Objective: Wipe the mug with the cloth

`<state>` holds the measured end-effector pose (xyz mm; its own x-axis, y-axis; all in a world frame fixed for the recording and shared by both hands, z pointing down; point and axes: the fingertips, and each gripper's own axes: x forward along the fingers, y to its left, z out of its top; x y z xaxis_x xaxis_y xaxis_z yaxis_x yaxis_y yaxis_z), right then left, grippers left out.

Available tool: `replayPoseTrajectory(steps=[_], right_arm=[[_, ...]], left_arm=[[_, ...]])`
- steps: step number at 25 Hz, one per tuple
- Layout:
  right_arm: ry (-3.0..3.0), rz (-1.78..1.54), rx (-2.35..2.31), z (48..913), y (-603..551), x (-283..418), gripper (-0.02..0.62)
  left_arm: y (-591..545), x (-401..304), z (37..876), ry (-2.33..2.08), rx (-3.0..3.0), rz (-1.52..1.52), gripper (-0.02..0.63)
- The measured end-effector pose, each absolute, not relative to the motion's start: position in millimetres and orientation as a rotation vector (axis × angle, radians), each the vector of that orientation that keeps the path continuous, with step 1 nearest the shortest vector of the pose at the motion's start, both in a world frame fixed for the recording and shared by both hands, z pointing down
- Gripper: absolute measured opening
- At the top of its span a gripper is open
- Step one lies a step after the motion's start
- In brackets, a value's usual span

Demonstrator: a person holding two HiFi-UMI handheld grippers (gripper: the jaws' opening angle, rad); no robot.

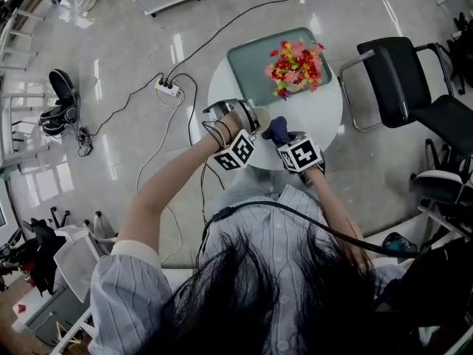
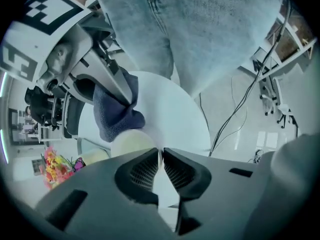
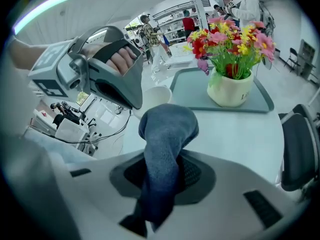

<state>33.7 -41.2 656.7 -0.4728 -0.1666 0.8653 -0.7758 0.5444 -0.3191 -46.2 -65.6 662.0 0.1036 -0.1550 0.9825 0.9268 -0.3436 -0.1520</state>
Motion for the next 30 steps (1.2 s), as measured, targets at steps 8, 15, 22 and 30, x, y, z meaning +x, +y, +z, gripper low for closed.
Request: replayPoseTrajectory(steps=[8,15,22,30], right_arm=[[-1.949,0.931,0.782,655.5,-41.1,35.4,0.101],[-1.949,0.958,0.807,657.0,-41.4,39.3,0.101],[-1.916,0.986,0.849,658.2,-39.7,49.0,0.101],[-1.932,0.962,0.824,658.8,-47.4,44.2,0.101]], left_arm=[[-54.6,-34.7,645.3,-0.555,-1.971,-1.585,0.051],[-52.7,-14.6,628.2,0.082,-2.591,-1.672,0.051],[-57.1,-0.7,642.4,0.342,-2.595,-1.776,0.051],[-59.1,1.7,659.2,0.238,-2.468,-1.825,0.049]])
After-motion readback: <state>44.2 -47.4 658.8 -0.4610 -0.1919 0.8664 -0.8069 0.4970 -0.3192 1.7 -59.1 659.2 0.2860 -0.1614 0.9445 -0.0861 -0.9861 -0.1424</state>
